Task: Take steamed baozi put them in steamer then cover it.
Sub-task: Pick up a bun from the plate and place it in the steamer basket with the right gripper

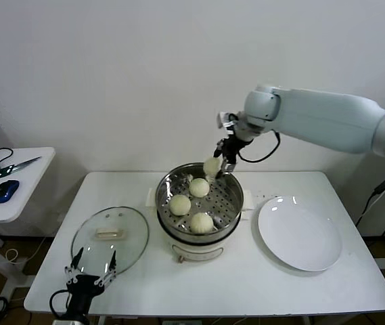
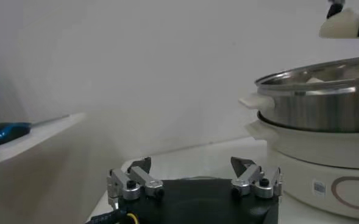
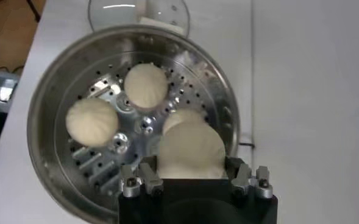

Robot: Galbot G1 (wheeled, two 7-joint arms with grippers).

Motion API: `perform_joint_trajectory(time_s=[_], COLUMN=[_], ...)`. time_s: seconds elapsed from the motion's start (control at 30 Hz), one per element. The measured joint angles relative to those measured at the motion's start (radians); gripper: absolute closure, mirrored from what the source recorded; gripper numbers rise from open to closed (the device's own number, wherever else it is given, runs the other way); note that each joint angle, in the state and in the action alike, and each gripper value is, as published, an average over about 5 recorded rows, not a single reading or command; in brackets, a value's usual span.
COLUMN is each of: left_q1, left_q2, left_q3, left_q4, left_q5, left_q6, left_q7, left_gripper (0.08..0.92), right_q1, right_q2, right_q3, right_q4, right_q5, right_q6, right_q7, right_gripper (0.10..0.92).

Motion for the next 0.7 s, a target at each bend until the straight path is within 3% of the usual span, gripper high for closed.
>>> perform_joint_trajectory(time_s=[0.7], left_q1=[-0.019], left_q2=[0.014], left_q3=[-0.003], left_q4=[0.014], left_q5=[-0.003], left_q6=[0.001], left_q7=[0.000], left_gripper=[0.177], right_q1=[-0.064], right_q2=[0.076], right_q3=[-0.141], right_q4=[0.017], right_q5=[0.003], right_q6=[-0.055], right_q7=[0.058], right_gripper=[0.309])
